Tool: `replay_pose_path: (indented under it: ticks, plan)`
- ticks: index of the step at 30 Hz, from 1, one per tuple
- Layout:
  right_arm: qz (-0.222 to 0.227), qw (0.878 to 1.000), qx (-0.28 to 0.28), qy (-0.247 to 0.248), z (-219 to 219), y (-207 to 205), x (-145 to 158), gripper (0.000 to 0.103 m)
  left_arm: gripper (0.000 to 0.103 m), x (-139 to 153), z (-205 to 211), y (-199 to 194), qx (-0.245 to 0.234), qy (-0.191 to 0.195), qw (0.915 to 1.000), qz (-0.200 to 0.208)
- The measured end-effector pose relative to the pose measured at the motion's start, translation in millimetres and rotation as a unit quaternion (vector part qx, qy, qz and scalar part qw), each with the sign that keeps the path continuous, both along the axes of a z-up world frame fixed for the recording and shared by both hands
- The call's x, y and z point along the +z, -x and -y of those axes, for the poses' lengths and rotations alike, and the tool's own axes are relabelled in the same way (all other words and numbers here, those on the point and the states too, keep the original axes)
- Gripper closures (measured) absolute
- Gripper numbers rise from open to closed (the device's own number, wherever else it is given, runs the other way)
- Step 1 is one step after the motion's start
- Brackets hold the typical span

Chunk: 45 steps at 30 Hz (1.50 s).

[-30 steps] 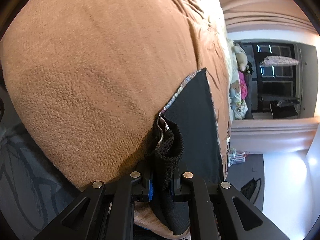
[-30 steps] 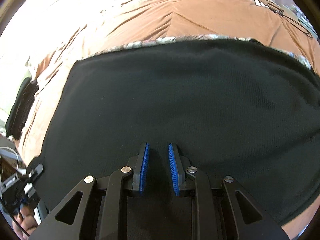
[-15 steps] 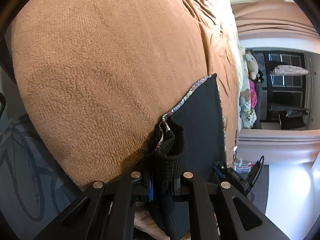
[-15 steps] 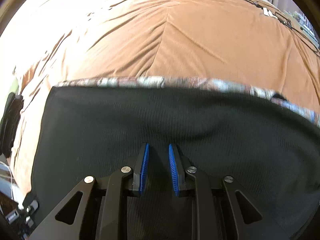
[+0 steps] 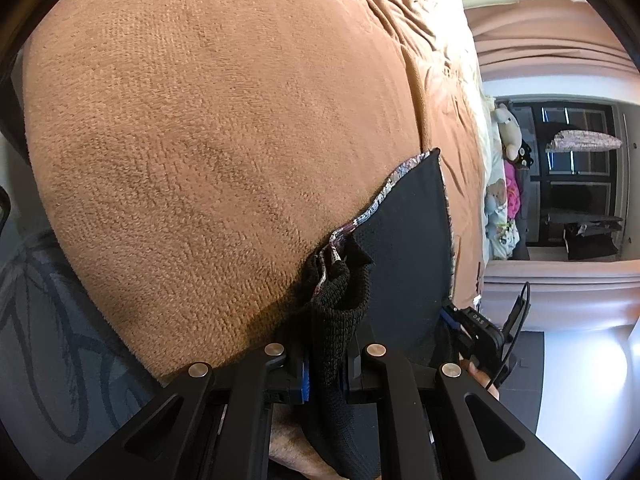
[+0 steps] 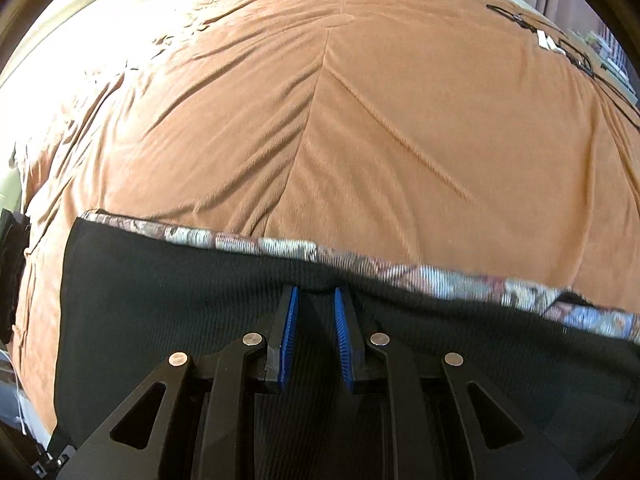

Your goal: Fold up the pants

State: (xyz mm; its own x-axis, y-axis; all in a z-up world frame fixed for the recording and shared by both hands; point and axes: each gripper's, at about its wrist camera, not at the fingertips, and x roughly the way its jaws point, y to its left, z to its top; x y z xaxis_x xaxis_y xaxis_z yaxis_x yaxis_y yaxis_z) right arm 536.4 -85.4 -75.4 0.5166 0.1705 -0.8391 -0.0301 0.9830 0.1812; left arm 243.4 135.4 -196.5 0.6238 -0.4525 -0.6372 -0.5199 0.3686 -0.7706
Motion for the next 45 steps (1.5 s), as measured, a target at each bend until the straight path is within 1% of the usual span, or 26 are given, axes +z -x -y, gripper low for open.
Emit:
replay_pose_path:
  ticks: [3, 4, 6, 10, 14, 16, 20, 24, 26, 32, 39, 42, 45]
  plan:
    - [-0.002, 1.000, -0.003, 0.004, -2.2, -5.3, 3.5, 0.088, 0.093, 0.2, 0.8, -0.5, -0.004, -0.006, 1.0000, 0.003]
    - [0.004, 1.000, 0.001, 0.016, -6.5, -2.0, 8.2, 0.088, 0.093, 0.4, 0.9, -0.8, -0.005, -0.007, 1.0000, 0.003]
    - [0.017, 1.000, 0.014, 0.017, -10.7, 9.1, 19.1, 0.088, 0.093, 2.0, 1.5, -2.2, -0.011, -0.013, 0.9998, 0.006]
    - [0.028, 0.999, 0.030, -0.006, -10.9, 37.3, 33.7, 0.088, 0.093, 4.4, 1.4, -3.3, -0.015, -0.015, 0.9997, 0.011]
    - [0.032, 0.998, 0.034, -0.032, -3.4, 67.1, 37.9, 0.086, 0.093, 9.2, -0.1, -3.3, -0.020, -0.010, 0.9995, 0.024]
    - [0.033, 0.998, 0.029, -0.043, 5.6, 84.0, 38.9, 0.085, 0.093, 13.1, -0.1, -3.3, -0.022, -0.008, 0.9992, 0.031]
    - [0.035, 0.997, 0.020, -0.060, 19.4, 104.2, 39.4, 0.085, 0.093, 23.0, 0.9, -4.1, -0.028, -0.005, 0.9983, 0.051]
    - [0.036, 0.997, 0.012, -0.074, 25.3, 126.8, 40.7, 0.085, 0.094, 30.5, 2.7, -4.6, -0.034, -0.002, 0.9975, 0.062]
    - [0.037, 0.996, 0.010, -0.080, 31.4, 147.0, 45.0, 0.085, 0.094, 33.9, 3.4, -5.4, -0.037, -0.002, 0.9971, 0.067]
    - [0.037, 0.994, 0.017, -0.102, 26.4, 183.7, 31.0, 0.085, 0.094, 50.2, 8.5, -9.3, -0.048, -0.005, 0.9948, 0.090]
    - [0.015, 0.992, 0.030, -0.124, 20.9, 217.1, -2.3, 0.085, 0.094, 74.3, 17.4, -17.4, -0.065, -0.008, 0.9909, 0.117]
    - [0.015, 0.990, 0.025, -0.138, 25.0, 230.0, -9.4, 0.085, 0.094, 86.2, 21.7, -21.4, -0.072, -0.011, 0.9887, 0.131]
    - [0.017, 0.987, 0.013, -0.161, 33.5, 240.8, -12.5, 0.085, 0.094, 98.0, 27.3, -26.1, -0.082, -0.015, 0.9861, 0.144]
